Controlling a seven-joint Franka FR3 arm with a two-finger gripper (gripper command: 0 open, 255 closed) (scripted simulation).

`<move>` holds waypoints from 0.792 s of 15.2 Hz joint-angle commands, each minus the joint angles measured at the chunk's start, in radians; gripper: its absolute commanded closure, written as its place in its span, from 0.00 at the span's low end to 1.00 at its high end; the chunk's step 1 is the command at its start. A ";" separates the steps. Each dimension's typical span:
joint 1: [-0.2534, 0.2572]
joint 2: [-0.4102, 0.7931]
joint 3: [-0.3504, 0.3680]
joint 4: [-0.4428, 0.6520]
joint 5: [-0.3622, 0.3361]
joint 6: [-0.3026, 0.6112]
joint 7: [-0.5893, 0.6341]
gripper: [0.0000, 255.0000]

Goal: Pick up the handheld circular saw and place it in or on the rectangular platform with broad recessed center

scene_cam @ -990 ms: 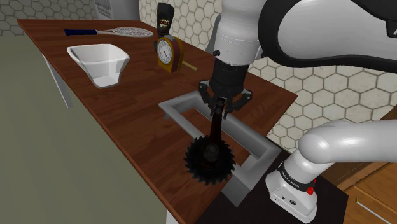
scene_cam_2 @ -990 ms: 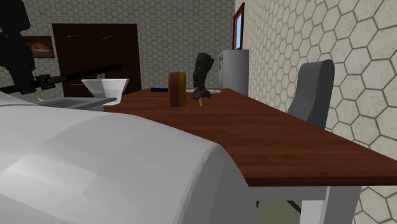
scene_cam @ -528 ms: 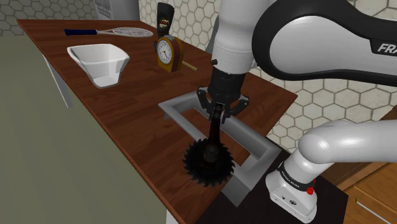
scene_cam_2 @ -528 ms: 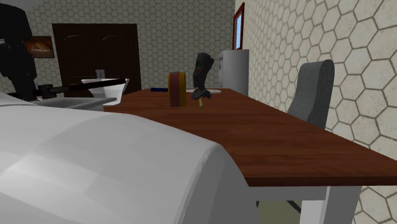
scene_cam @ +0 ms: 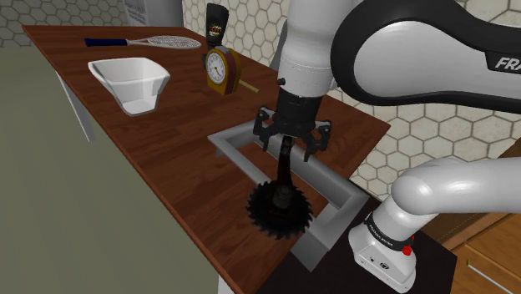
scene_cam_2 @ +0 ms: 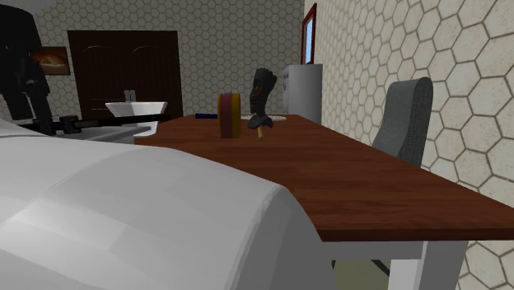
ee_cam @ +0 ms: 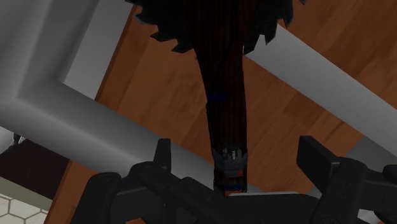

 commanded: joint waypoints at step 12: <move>-0.020 0.030 -0.028 0.139 -0.035 -0.112 0.018 0.00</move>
